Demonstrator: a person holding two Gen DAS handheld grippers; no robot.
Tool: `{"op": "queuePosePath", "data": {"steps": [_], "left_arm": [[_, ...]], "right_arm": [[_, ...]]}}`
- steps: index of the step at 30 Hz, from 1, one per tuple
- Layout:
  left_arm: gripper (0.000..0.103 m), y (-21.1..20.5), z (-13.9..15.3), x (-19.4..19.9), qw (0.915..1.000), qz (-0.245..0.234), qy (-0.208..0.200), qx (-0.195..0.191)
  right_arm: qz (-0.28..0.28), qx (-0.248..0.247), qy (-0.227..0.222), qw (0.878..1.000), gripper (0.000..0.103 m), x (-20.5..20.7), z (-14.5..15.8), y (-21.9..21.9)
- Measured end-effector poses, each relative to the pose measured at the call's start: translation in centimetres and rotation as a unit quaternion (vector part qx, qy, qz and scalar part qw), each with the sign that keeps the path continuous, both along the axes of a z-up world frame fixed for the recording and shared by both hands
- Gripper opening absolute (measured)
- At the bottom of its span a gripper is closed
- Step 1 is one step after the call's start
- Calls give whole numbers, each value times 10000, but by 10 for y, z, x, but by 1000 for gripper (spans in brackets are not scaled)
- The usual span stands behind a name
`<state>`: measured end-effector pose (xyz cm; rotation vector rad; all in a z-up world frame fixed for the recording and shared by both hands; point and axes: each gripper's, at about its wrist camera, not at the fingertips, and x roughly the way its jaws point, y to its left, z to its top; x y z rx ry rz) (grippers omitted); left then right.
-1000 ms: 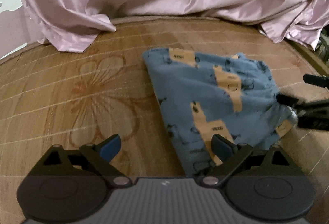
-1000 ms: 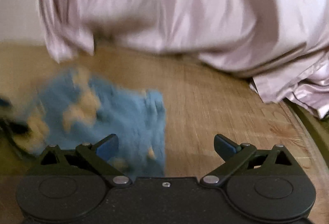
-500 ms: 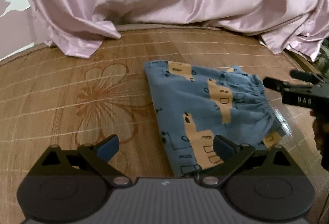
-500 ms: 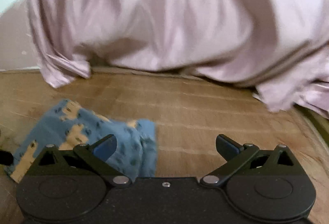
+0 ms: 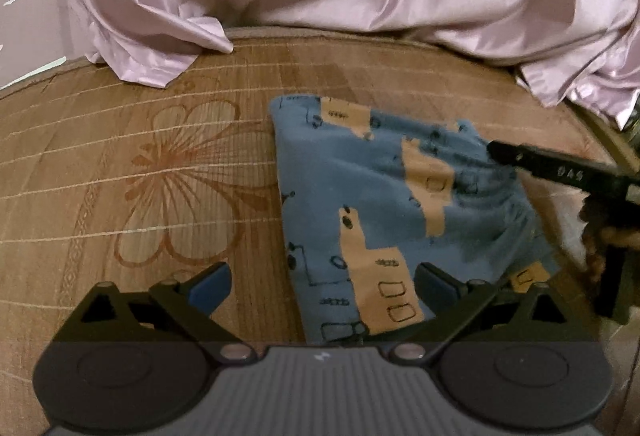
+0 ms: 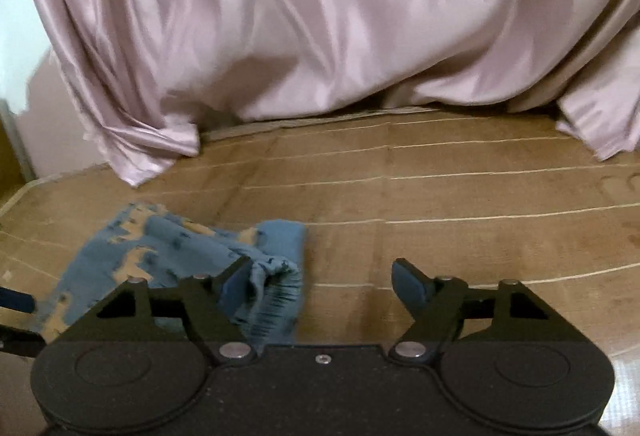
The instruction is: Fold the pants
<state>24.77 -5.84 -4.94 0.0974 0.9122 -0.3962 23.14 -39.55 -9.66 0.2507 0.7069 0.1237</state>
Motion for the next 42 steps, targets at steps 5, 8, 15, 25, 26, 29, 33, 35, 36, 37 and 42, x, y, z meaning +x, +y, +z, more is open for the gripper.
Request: {"op": "queuePosePath", "data": {"steps": [5, 8, 15, 25, 26, 29, 33, 35, 36, 37, 42], "left_arm": [[100, -1, -2, -6, 10000, -48, -8, -48], [100, 1, 2, -7, 9995, -69, 40, -311], [94, 8, -3, -1, 9960, 356, 339, -742], [90, -4, -8, -3, 9961, 452, 319, -693], [89, -5, -8, -3, 9960, 445, 349, -689], [85, -6, -10, -3, 9960, 415, 396, -685], [73, -7, -10, -5, 9972, 371, 323, -568], [67, -6, -9, -5, 9975, 387, 296, -508], [58, -5, -9, -4, 9976, 395, 294, -488], [45, -4, -8, -4, 9976, 433, 279, -454], [20, 0, 0, 4, 9980, 400, 140, -472]], "right_arm": [[96, 318, -94, 9994, 81, -1, 4, -7], [197, 416, -44, 9989, 81, 9, 2, -3], [344, 488, 26, 9982, 66, 21, -2, 5], [486, 1012, 368, 9930, 47, 19, -6, -1], [482, 1054, 375, 9926, 43, 19, -6, -2], [481, 1213, 402, 9906, 35, 19, -7, -3], [401, 1346, 409, 9892, 28, 17, -7, -5], [317, 1430, 427, 9883, 25, 15, -7, -6], [289, 1436, 421, 9883, 22, 14, -6, -6], [269, 1383, 395, 9892, 20, 12, -5, -5], [210, 687, 56, 9974, 12, 0, 12, 11]]}}
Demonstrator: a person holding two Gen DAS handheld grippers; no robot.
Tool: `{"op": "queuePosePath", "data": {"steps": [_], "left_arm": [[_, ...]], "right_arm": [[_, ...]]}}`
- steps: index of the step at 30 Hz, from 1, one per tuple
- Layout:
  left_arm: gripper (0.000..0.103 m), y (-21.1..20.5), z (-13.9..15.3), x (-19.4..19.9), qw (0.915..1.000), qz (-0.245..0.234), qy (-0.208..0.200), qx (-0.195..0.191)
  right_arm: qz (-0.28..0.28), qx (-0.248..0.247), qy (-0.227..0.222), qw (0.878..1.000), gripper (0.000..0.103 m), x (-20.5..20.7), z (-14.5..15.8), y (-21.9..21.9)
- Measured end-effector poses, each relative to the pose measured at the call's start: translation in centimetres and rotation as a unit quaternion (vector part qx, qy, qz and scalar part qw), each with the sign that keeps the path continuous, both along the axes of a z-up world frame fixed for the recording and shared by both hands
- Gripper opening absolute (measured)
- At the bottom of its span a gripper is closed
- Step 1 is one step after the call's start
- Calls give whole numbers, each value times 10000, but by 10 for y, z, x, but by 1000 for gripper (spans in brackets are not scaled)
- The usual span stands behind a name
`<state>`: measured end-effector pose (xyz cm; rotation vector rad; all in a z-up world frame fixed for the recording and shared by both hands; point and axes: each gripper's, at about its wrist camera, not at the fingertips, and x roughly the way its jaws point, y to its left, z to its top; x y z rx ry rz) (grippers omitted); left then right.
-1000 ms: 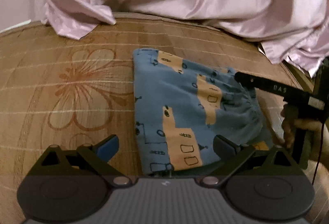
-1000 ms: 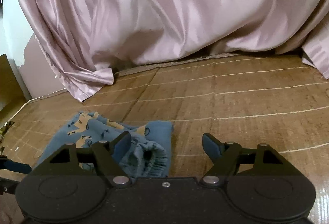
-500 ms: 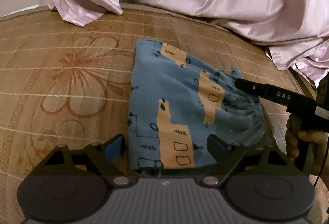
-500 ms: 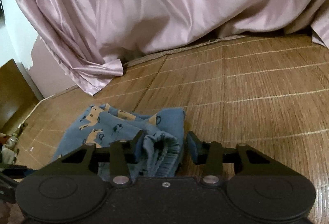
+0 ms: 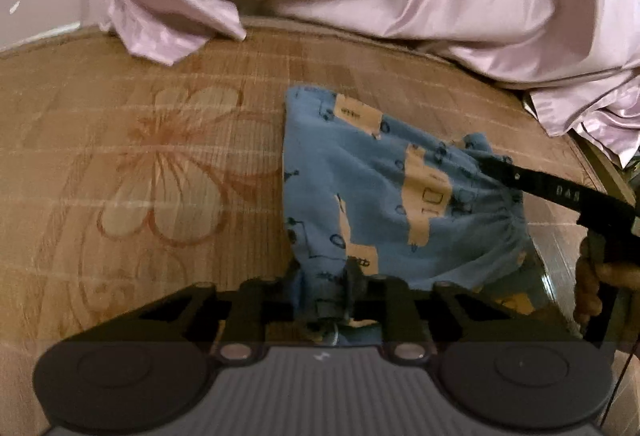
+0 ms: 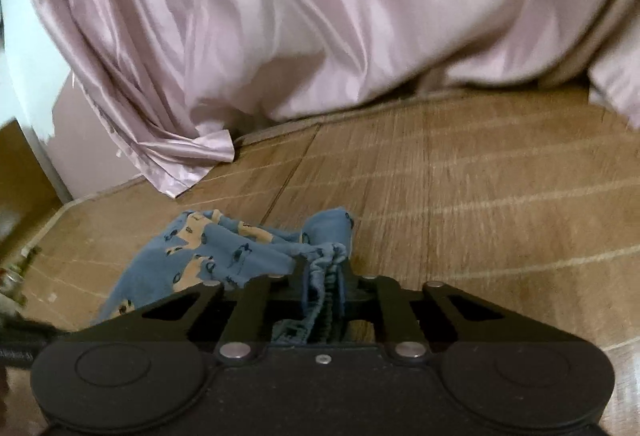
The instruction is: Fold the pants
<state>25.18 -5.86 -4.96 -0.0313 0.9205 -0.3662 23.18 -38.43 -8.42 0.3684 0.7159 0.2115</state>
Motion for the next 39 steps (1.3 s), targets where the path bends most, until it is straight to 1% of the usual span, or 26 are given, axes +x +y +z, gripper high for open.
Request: {"op": "queuePosePath", "data": {"steps": [2, 4, 7, 8, 10, 12, 15, 18, 21, 22, 23, 24, 26, 27, 28, 29, 30, 31, 32, 33, 34, 35, 36, 37, 38, 39], "left_arm": [[18, -5, 4, 3, 9998, -117, -156, 100], [17, -10, 6, 8, 9996, -182, -202, 54], [17, -18, 10, 19, 9990, -299, -330, -36], [17, -23, 12, 23, 9985, -368, -412, -34], [17, -33, 17, 32, 9970, -474, -616, -46], [17, -43, 22, 43, 9957, -507, -771, -84], [17, -60, 27, 61, 9942, -523, -935, -124], [17, -72, 21, 79, 9940, -537, -951, -59], [17, -82, 0, 95, 9962, -554, -677, 40], [17, -85, -8, 99, 9968, -544, -584, 105], [18, -85, -14, 98, 9966, -518, -617, 172], [18, -86, -15, 95, 9957, -549, -721, 187], [19, -88, -15, 92, 9948, -609, -782, 243], [20, -88, -15, 91, 9947, -620, -784, 260], [21, -89, -14, 91, 9946, -626, -780, 277], [22, -89, -14, 91, 9947, -620, -773, 287], [26, -89, -14, 91, 9949, -588, -763, 303], [31, -88, -14, 92, 9951, -563, -753, 306], [34, -87, -13, 92, 9954, -535, -730, 320], [40, -86, -13, 91, 9960, -511, -671, 308], [51, -83, -12, 92, 9964, -486, -626, 285], [55, -81, -10, 92, 9967, -456, -610, 282], [57, -79, -8, 90, 9967, -420, -638, 287], [59, -76, -6, 88, 9965, -397, -672, 292], [62, -74, -3, 86, 9964, -379, -708, 289], [70, -72, 1, 84, 9963, -345, -737, 272]], "right_arm": [[-3, -424, -225, 9988, 11, -2, 10, 9], [-23, -795, -395, 9960, 11, -1, 18, 17], [-193, -1010, -535, 9933, 11, 6, 30, 16], [-206, -1150, -611, 9913, 11, 11, 36, 15], [-175, -1426, -745, 9868, 10, 27, 48, 12], [-189, -1598, -872, 9831, 10, 43, 59, 7], [-168, -1785, -877, 9799, 10, 73, 67, -4], [-144, -1860, -674, 9801, 11, 95, 57, -18], [-89, -1823, -256, 9829, 11, 111, 26, -28], [-47, -1878, -86, 9822, 11, 115, 13, -30], [4, -1986, 56, 9801, 11, 117, 1, -30], [30, -2034, 104, 9790, 11, 117, -6, -31], [-53, -1857, 98, 9825, 13, 116, -11, -39], [-100, -1752, 105, 9844, 15, 116, -11, -43], [-120, -1727, 95, 9849, 17, 116, -12, -44], [-139, -1770, 70, 9841, 21, 115, -11, -44], [-151, -1804, 46, 9835, 29, 113, -11, -43], [-187, -1816, 29, 9832, 32, 112, -10, -43], [-234, -1806, 28, 9833, 40, 111, -8, -43], [-295, -1790, 32, 9834, 48, 108, -5, -45], [-385, -1780, 35, 9833, 53, 105, -2, -46], [-452, -1781, 38, 9830, 61, 103, 1, -48], [-496, -1794, 39, 9825, 65, 99, 5, -48], [-533, -1820, 38, 9819, 67, 95, 10, -48], [-557, -1839, 16, 9814, 71, 91, 15, -48], [-581, -1851, -37, 9810, 77, 85, 21, -47]]}}
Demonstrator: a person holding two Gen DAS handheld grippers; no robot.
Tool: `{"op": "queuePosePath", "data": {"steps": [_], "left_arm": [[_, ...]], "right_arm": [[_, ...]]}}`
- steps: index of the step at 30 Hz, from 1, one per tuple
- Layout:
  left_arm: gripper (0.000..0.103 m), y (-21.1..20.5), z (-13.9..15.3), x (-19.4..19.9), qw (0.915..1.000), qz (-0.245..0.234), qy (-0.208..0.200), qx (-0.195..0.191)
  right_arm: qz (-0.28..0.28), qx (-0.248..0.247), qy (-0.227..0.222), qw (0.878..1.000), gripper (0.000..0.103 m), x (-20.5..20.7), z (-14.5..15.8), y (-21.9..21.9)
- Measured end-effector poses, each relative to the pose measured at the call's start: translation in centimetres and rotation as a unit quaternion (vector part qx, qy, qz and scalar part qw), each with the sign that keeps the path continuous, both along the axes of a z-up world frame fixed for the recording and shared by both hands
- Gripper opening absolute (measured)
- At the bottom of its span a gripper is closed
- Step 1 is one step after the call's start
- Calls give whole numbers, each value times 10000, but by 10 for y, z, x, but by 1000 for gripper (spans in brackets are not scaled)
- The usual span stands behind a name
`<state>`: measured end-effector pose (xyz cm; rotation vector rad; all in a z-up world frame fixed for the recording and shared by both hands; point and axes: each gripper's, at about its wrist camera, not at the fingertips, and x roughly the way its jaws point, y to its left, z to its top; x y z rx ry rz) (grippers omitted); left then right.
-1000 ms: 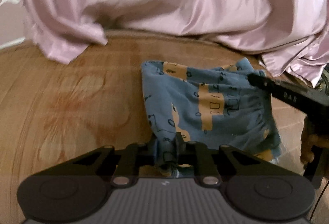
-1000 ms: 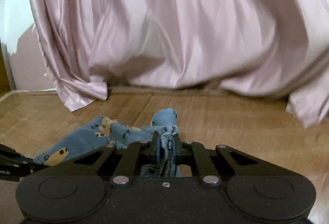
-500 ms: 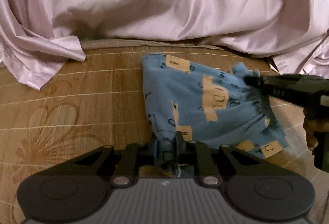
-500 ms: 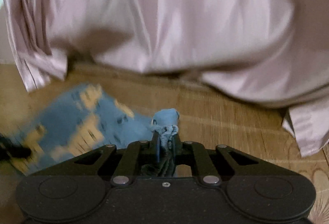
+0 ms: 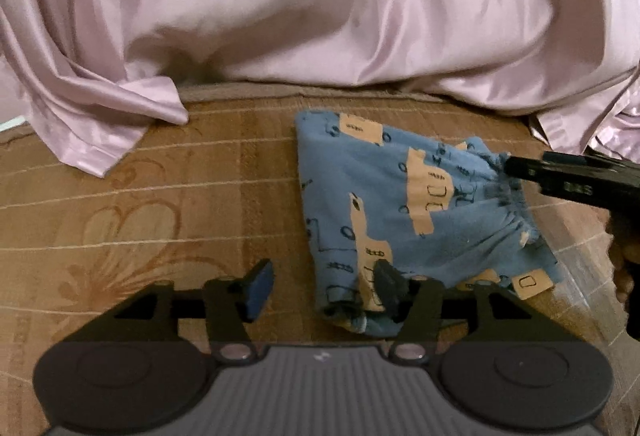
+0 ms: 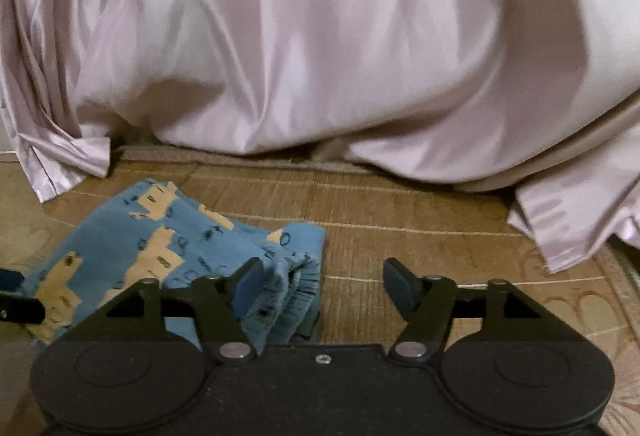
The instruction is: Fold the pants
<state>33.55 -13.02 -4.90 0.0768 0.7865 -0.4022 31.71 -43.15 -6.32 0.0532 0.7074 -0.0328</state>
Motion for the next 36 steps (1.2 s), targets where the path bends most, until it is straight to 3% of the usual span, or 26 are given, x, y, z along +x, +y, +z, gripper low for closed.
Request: {"op": "queuePosePath", "data": {"steps": [4, 7, 15, 22, 36], "left_arm": [[96, 11, 20, -17, 9992, 237, -284, -136], [103, 21, 36, -39, 9972, 322, -638, -227], [103, 38, 53, -92, 9950, 221, -973, 16], [103, 52, 52, -130, 9943, -51, -1060, 124], [103, 54, 48, -144, 9946, -66, -1011, 207]], "right_arm": [[-141, -48, -226, 9996, 90, -35, 30, 11], [-313, 30, -367, 9988, 100, -67, 52, 21], [-661, 87, -432, 9968, 102, -149, 98, 59], [-768, -19, -400, 9962, 102, -198, 106, 78], [-742, 207, -92, 9970, 102, -206, 91, 80]]}}
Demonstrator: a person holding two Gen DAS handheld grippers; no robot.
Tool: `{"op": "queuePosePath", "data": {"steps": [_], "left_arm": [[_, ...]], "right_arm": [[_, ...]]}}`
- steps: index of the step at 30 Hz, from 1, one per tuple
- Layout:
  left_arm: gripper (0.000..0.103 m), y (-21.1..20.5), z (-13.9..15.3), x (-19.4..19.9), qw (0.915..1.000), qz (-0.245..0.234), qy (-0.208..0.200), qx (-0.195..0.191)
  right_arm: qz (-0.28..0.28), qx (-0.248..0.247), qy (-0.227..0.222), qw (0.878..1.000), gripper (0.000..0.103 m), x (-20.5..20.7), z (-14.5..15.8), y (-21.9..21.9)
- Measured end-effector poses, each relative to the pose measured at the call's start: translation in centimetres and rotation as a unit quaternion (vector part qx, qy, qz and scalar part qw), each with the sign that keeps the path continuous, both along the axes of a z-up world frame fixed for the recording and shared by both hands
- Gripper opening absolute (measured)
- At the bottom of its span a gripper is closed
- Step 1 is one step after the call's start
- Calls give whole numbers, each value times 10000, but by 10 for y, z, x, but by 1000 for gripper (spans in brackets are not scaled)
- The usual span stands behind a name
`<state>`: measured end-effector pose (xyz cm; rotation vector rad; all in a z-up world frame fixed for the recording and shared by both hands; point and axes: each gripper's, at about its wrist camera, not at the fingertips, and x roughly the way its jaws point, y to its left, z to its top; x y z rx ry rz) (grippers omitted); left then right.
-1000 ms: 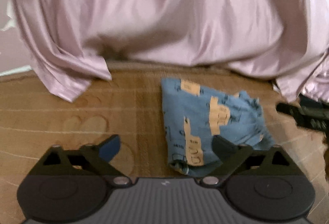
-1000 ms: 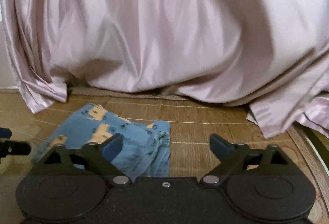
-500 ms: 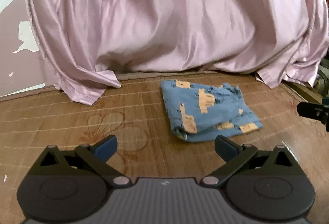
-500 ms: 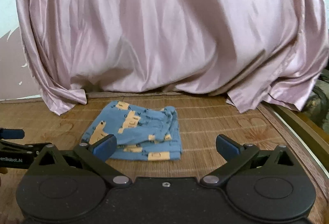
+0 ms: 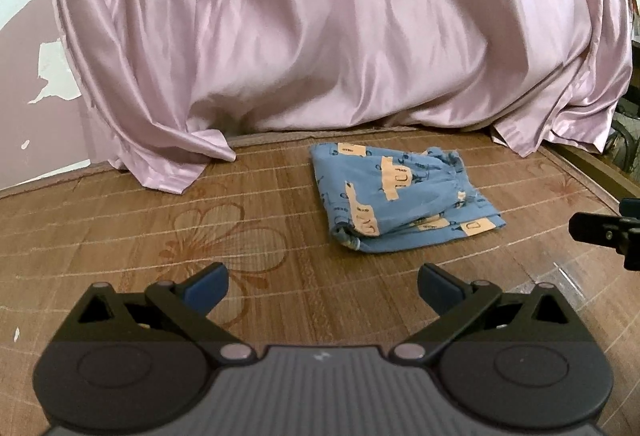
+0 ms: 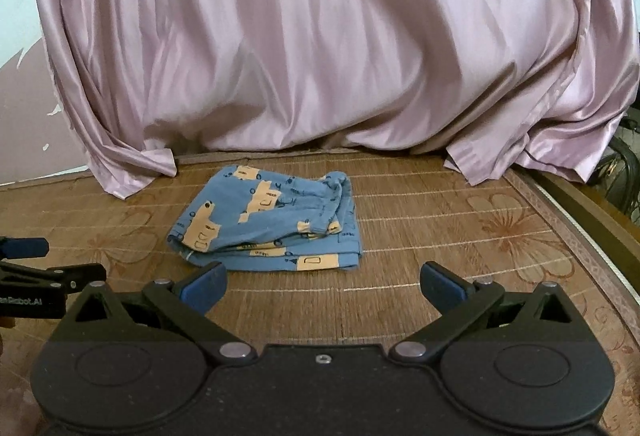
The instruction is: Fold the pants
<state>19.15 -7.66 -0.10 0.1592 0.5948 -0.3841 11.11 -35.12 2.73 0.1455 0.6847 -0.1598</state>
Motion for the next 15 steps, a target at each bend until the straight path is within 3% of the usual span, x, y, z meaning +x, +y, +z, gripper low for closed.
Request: {"op": "queuePosePath", "data": {"steps": [15], "left_arm": [[103, 4, -2, 4, 9999, 86, 137, -17]], "right_arm": [[54, 122, 193, 9997, 102, 5, -9, 0]]}}
